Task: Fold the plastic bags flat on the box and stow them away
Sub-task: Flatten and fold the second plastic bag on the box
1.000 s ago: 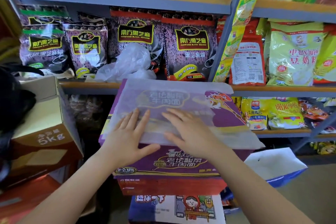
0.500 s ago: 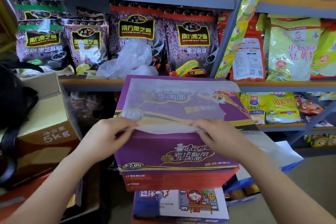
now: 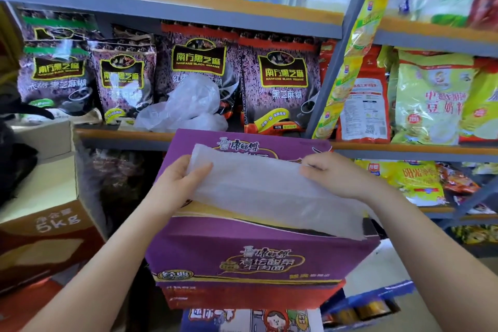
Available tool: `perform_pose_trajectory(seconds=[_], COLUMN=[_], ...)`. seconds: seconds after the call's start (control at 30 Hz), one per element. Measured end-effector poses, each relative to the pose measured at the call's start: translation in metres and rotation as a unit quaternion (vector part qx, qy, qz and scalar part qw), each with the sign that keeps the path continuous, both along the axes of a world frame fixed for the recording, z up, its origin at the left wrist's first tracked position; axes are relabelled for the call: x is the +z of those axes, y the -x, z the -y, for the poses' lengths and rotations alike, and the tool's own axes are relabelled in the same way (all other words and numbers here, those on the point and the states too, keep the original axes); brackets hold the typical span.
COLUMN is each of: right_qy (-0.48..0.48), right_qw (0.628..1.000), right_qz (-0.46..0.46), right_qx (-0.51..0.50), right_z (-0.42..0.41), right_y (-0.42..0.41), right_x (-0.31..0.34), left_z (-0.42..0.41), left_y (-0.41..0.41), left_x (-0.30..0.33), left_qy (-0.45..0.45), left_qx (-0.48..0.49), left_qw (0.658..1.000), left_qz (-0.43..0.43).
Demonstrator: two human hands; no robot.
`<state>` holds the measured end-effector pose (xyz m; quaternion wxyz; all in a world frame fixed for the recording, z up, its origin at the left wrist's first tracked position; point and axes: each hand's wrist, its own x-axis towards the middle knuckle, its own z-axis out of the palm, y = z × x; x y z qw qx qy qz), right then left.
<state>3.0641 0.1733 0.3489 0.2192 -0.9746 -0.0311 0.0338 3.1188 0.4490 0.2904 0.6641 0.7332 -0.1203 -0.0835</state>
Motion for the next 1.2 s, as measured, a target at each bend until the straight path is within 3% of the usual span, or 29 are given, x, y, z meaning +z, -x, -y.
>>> perform_pose_trajectory(seconds=[0.07, 0.2, 0.3, 0.47, 0.6, 0.67, 0.73, 1.0, 1.07, 1.2], right_qy=[0.022, 0.07, 0.087, 0.107, 0.057, 0.042, 0.045, 0.015, 0.043, 0.194], right_qw=[1.0, 0.997, 0.996, 0.993, 0.996, 0.997, 0.996, 0.992, 0.989, 0.972], right_qz=[-0.01, -0.016, -0.007, -0.019, -0.036, -0.034, -0.024, 0.0, -0.01, 0.003], right_qx=[-0.003, -0.003, -0.014, -0.04, -0.057, -0.062, -0.07, -0.122, -0.138, -0.13], right_z=[0.006, 0.012, 0.013, 0.009, 0.014, 0.014, 0.012, 0.026, 0.028, 0.012], right_y=[-0.009, -0.029, -0.04, -0.048, -0.047, -0.047, -0.045, -0.041, -0.039, -0.033], right_x=[-0.008, -0.024, -0.029, -0.038, -0.041, -0.044, -0.048, -0.052, -0.049, -0.034], left_z=[0.005, 0.022, 0.029, 0.033, 0.05, 0.062, 0.066, 0.059, 0.059, 0.06], left_y=[-0.007, -0.011, -0.015, -0.02, -0.021, -0.017, -0.013, -0.004, -0.004, -0.007], left_x=[-0.002, -0.005, -0.01, -0.009, -0.02, -0.023, -0.024, -0.023, -0.022, -0.022], left_qy=[-0.119, -0.323, -0.389, -0.542, -0.546, -0.526, -0.539, -0.567, -0.57, -0.576], left_qx=[0.025, 0.121, 0.17, 0.171, 0.089, -0.007, -0.077, -0.1, -0.105, -0.111], left_qw=[0.993, 0.932, 0.892, 0.801, 0.738, 0.769, 0.792, 0.794, 0.792, 0.785], left_qz=[0.013, 0.11, 0.158, 0.19, 0.387, 0.363, 0.275, 0.197, 0.192, 0.199])
